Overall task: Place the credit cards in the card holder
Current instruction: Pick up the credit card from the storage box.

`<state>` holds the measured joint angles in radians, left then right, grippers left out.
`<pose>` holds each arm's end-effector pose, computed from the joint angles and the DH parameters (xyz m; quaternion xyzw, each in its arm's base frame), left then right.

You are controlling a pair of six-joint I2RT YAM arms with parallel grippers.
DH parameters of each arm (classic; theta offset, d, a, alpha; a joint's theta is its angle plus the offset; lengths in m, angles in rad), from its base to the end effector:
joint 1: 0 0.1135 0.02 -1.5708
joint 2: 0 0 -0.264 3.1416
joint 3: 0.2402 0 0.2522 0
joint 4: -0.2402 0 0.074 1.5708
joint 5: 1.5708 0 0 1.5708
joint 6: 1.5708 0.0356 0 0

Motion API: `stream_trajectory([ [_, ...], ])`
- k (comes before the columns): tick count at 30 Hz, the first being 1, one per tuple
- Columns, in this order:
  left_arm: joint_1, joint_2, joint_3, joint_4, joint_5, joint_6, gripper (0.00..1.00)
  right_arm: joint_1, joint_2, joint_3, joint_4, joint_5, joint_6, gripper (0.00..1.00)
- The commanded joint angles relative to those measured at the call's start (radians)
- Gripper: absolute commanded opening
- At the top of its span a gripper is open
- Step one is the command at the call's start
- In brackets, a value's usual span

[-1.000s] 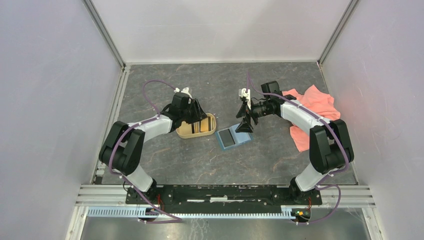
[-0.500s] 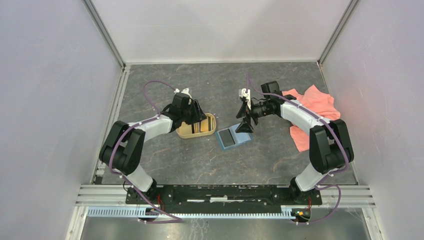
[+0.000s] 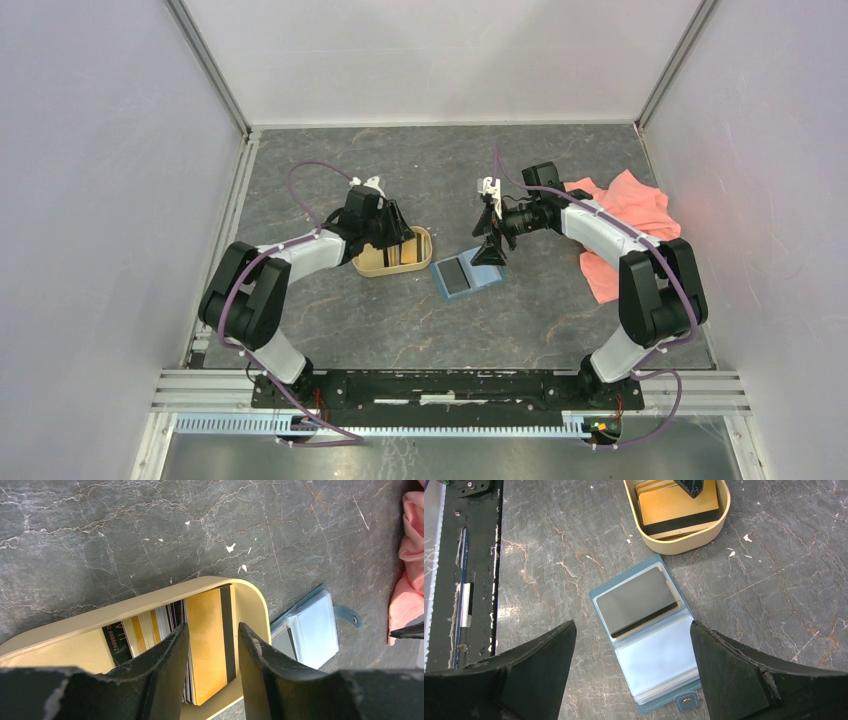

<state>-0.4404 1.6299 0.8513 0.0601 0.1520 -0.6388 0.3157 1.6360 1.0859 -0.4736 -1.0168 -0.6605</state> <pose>0.3001 -0.1474 0.1758 -0.0587 0.9066 -0.2711 0.3181 0.3001 0.1299 0.2208 -0.5105 0.6812 0.4212 0.3129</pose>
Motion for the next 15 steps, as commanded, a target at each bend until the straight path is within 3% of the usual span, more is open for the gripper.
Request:
stream_trajectory([
  [1, -0.004, -0.011, 0.022, 0.048, 0.028, 0.001, 0.47, -0.006, 0.004, 0.025, -0.003, -0.026, -0.018, 0.91],
  [15, -0.006, -0.035, 0.001, 0.09, 0.055, -0.026, 0.35, -0.005, 0.007, 0.026, -0.006, -0.026, -0.021, 0.91],
])
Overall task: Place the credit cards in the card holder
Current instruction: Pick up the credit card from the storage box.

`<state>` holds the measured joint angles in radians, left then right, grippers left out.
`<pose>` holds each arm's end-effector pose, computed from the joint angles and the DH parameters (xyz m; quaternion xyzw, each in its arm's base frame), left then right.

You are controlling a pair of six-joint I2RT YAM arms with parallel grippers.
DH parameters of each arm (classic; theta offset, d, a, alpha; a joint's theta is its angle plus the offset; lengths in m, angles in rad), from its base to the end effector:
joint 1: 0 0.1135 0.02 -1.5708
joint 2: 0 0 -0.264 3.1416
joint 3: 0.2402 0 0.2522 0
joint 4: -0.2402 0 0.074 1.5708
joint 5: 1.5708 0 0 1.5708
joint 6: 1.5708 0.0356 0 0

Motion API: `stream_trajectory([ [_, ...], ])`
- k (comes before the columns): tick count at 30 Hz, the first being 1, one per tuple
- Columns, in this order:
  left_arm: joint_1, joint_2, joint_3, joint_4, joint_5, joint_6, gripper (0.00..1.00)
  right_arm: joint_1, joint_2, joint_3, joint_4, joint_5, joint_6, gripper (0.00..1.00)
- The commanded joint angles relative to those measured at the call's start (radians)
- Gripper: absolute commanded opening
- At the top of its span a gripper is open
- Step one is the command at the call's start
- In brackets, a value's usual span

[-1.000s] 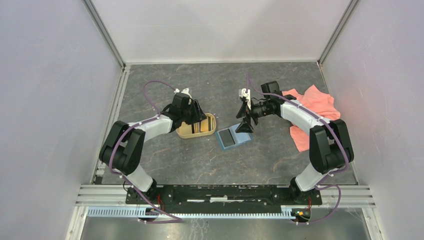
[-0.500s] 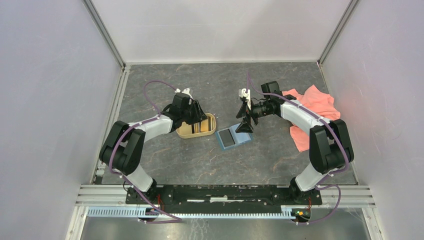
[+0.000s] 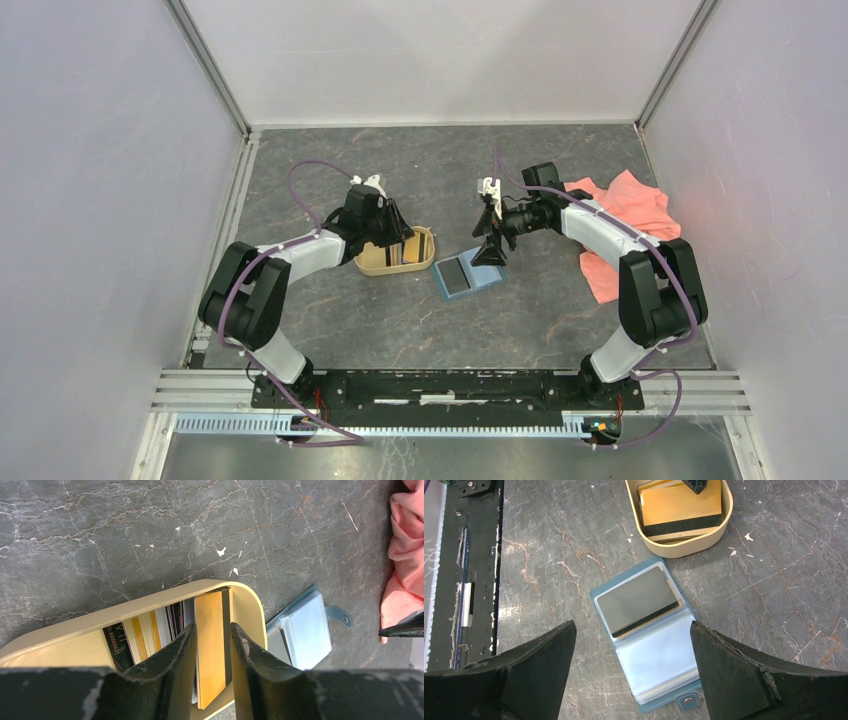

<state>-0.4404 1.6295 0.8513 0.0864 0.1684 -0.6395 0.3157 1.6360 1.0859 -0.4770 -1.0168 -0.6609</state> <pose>0.3015 -0.1487 0.1782 -0.0540 0.9009 -0.2832 0.3245 0.2999 0.1298 0.2207 -0.5102 0.6818 0.4217 0.3116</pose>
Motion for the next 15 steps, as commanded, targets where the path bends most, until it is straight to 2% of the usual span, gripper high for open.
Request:
stream_trajectory([
  [1, -0.006, -0.034, -0.002, 0.067, 0.041, -0.027, 0.34, -0.004, 0.008, 0.025, -0.002, -0.026, -0.02, 0.91],
  [15, -0.006, -0.019, -0.044, 0.162, 0.121, -0.084, 0.25, -0.005, 0.012, 0.031, -0.018, -0.026, -0.031, 0.91],
])
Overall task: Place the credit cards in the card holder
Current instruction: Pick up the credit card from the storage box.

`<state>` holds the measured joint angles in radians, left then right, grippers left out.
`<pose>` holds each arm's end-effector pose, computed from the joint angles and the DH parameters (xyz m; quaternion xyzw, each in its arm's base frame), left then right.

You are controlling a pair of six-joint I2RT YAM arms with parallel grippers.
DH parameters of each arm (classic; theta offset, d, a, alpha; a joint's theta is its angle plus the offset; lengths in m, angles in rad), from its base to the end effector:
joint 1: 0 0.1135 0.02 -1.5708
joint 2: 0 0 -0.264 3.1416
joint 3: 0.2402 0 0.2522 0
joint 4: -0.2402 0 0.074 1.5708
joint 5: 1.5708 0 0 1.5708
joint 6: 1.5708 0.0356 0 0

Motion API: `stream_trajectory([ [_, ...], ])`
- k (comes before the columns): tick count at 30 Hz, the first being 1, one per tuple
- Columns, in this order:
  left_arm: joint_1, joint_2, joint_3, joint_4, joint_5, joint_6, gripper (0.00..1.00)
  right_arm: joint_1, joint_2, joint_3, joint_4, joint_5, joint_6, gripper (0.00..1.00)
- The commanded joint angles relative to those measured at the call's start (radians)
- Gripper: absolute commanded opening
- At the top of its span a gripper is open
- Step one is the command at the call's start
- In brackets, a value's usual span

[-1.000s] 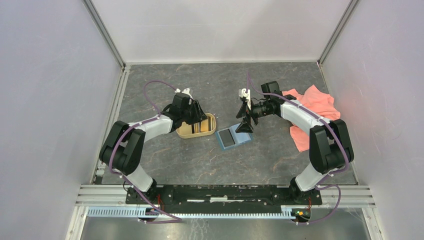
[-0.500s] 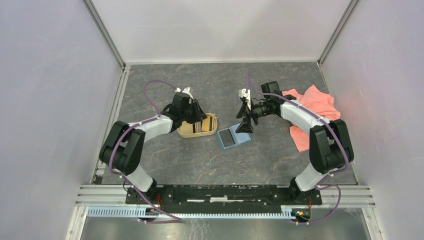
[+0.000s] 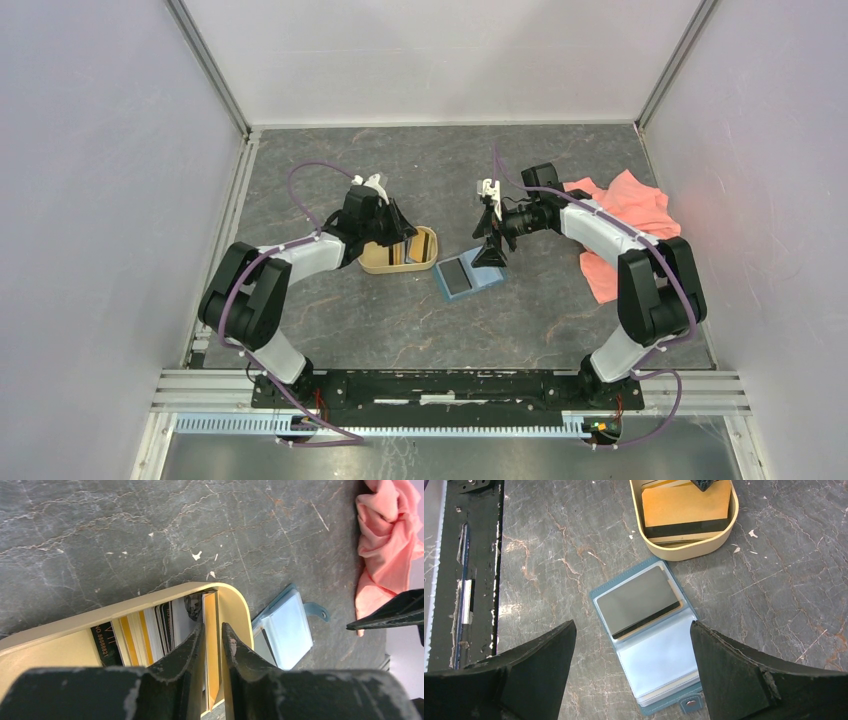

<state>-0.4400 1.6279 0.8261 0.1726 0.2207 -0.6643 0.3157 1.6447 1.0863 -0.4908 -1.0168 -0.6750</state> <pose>0.3011 -0.1504 0.1788 -0.0495 0.8858 -0.3200 0.3324 0.2998 0.1298 0.2175 -0.5116 0.6829 0.4225 0.3057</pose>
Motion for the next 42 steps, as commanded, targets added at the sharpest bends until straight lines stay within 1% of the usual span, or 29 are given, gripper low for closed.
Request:
stream_trajectory([
  [1, -0.007, -0.016, -0.025, 0.086, 0.076, -0.067, 0.25, -0.004, 0.003, 0.031, -0.005, -0.026, -0.017, 0.91],
  [5, -0.006, -0.013, -0.04, 0.117, 0.1, -0.09, 0.25, -0.005, 0.002, 0.031, 0.001, -0.026, -0.013, 0.91],
  [7, -0.006, -0.008, -0.047, 0.128, 0.11, -0.099, 0.27, -0.005, -0.003, 0.017, 0.045, -0.028, 0.035, 0.91],
  [8, -0.005, -0.006, -0.05, 0.133, 0.116, -0.104, 0.28, -0.005, -0.009, 0.002, 0.089, -0.027, 0.085, 0.9],
  [11, -0.005, 0.004, -0.061, 0.162, 0.132, -0.119, 0.28, 0.005, -0.022, -0.053, 0.311, -0.014, 0.33, 0.87],
  [13, -0.005, 0.008, -0.066, 0.173, 0.139, -0.127, 0.28, 0.027, -0.015, -0.065, 0.421, 0.045, 0.471, 0.86],
  [15, -0.006, 0.008, -0.07, 0.18, 0.141, -0.13, 0.29, 0.067, 0.012, -0.037, 0.471, 0.105, 0.565, 0.86],
  [18, -0.005, 0.0, -0.078, 0.187, 0.139, -0.133, 0.29, 0.126, 0.083, 0.026, 0.496, 0.153, 0.687, 0.85],
  [22, 0.0, -0.008, -0.082, 0.194, 0.149, -0.136, 0.33, 0.179, 0.169, 0.086, 0.56, 0.165, 0.819, 0.85],
  [24, 0.009, -0.013, -0.091, 0.202, 0.158, -0.142, 0.34, 0.185, 0.201, 0.103, 0.575, 0.176, 0.854, 0.84],
  [28, 0.036, -0.027, -0.129, 0.246, 0.188, -0.169, 0.36, 0.186, 0.211, 0.082, 0.611, 0.198, 0.885, 0.84],
  [35, 0.064, -0.023, -0.19, 0.38, 0.261, -0.238, 0.35, 0.184, 0.22, 0.067, 0.653, 0.196, 0.925, 0.83],
  [40, 0.079, -0.024, -0.234, 0.472, 0.301, -0.287, 0.35, 0.182, 0.234, 0.061, 0.68, 0.196, 0.97, 0.8],
  [42, 0.081, -0.023, -0.243, 0.482, 0.31, -0.291, 0.35, 0.181, 0.244, 0.069, 0.679, 0.198, 0.983, 0.77],
])
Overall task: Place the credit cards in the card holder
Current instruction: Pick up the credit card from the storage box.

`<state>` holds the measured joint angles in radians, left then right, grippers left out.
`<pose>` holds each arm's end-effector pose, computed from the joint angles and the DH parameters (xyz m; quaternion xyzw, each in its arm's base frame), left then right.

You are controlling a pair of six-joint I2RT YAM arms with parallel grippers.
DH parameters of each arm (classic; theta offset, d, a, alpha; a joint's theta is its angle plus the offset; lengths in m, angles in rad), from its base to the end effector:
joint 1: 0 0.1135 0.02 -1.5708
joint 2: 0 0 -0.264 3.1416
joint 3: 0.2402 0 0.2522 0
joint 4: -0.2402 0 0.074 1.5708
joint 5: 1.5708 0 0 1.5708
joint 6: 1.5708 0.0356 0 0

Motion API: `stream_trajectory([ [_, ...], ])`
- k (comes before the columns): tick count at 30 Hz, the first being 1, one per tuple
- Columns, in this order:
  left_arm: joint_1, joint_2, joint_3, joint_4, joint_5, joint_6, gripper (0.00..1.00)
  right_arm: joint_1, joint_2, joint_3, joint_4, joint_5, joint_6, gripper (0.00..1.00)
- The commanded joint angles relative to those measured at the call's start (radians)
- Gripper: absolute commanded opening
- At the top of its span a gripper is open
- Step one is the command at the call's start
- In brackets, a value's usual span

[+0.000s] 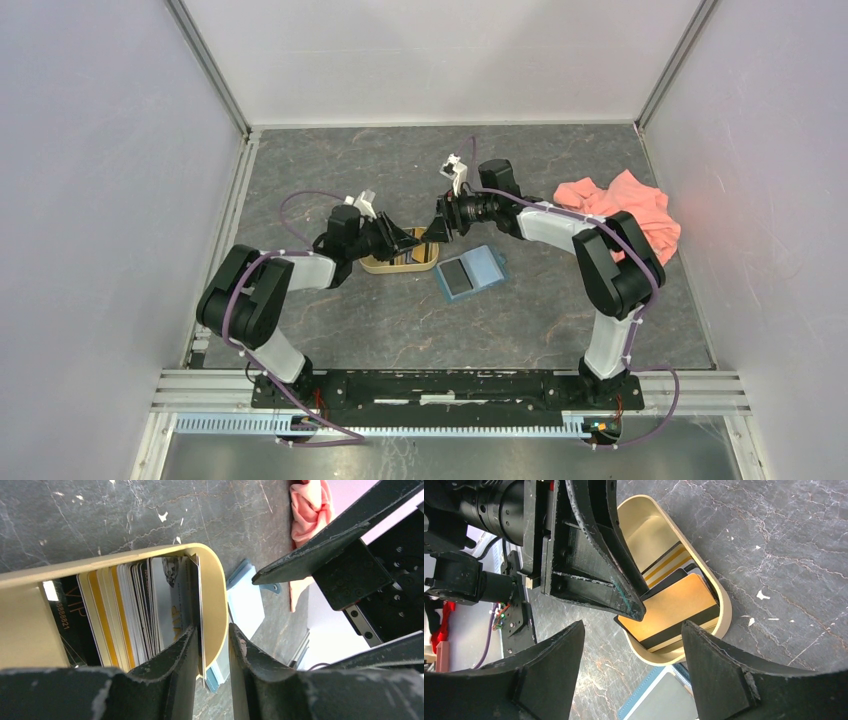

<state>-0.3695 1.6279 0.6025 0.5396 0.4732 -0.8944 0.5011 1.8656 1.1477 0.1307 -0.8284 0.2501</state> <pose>0.2803 -0.1260 0.1494 -0.0991 0.8354 -0.4585 0.2864 0.3403 0.2163 0.1958 -0.2896 0.7768 0.4886 0.2720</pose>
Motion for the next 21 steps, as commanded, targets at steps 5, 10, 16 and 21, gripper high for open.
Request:
stream_trajectory([
  [5, 0.014, -0.017, -0.029, 0.117, 0.052, -0.07, 0.34, -0.004, 0.04, 0.02, 0.059, 0.02, 0.087, 0.73],
  [10, 0.018, -0.023, -0.035, 0.095, 0.027, -0.075, 0.3, -0.007, 0.034, 0.012, 0.064, 0.02, 0.088, 0.73],
  [16, 0.018, -0.009, -0.03, 0.087, 0.012, -0.079, 0.18, -0.011, 0.022, -0.007, 0.082, 0.015, 0.09, 0.73],
  [21, 0.02, -0.016, -0.033, 0.086, 0.005, -0.081, 0.14, -0.013, 0.012, -0.021, 0.087, 0.012, 0.085, 0.73],
])
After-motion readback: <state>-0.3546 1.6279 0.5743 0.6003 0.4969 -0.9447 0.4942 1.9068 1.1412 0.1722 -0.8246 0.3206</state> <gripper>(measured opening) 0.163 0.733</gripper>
